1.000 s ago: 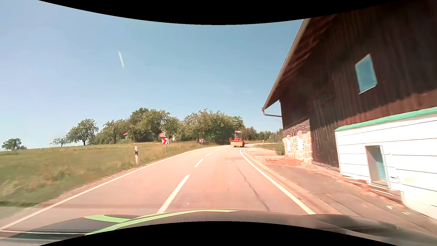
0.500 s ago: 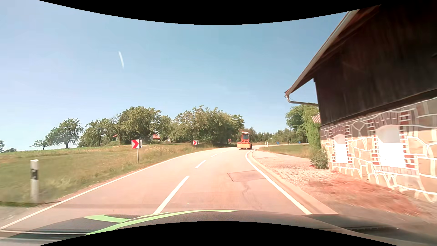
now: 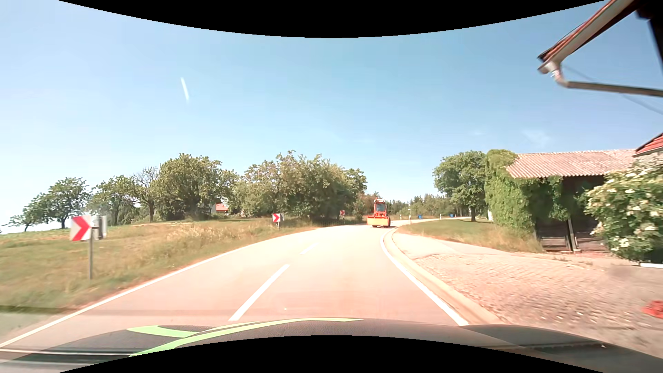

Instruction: Follow the waypoints while adhering to traffic rules and regulations

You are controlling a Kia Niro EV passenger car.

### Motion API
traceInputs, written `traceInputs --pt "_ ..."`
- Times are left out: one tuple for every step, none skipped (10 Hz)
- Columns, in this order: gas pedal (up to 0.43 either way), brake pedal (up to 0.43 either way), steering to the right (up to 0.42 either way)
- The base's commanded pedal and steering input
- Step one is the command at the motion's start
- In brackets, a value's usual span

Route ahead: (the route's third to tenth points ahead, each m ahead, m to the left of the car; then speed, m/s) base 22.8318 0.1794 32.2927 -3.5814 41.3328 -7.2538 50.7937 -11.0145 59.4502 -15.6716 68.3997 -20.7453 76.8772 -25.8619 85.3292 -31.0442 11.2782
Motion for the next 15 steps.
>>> traceInputs --pt "0.0 0.0 0.031" --pt "0.0 0.0 0.034" --pt "0.008 0.0 0.038" --pt "0.02 0.0 0.041" --pt "0.028 0.0 0.041" --pt "0.028 0.0 0.042" --pt "0.039 0.0 0.042" --pt "0.079 0.0 0.044" --pt "0.087 0.0 0.049" --pt "0.087 0.0 0.053" --pt "0.087 0.0 0.057" --pt "0.087 0.0 0.06" --pt "0.087 0.0 0.061" --pt "0.087 0.0 0.061" --pt "0.087 0.0 0.061"
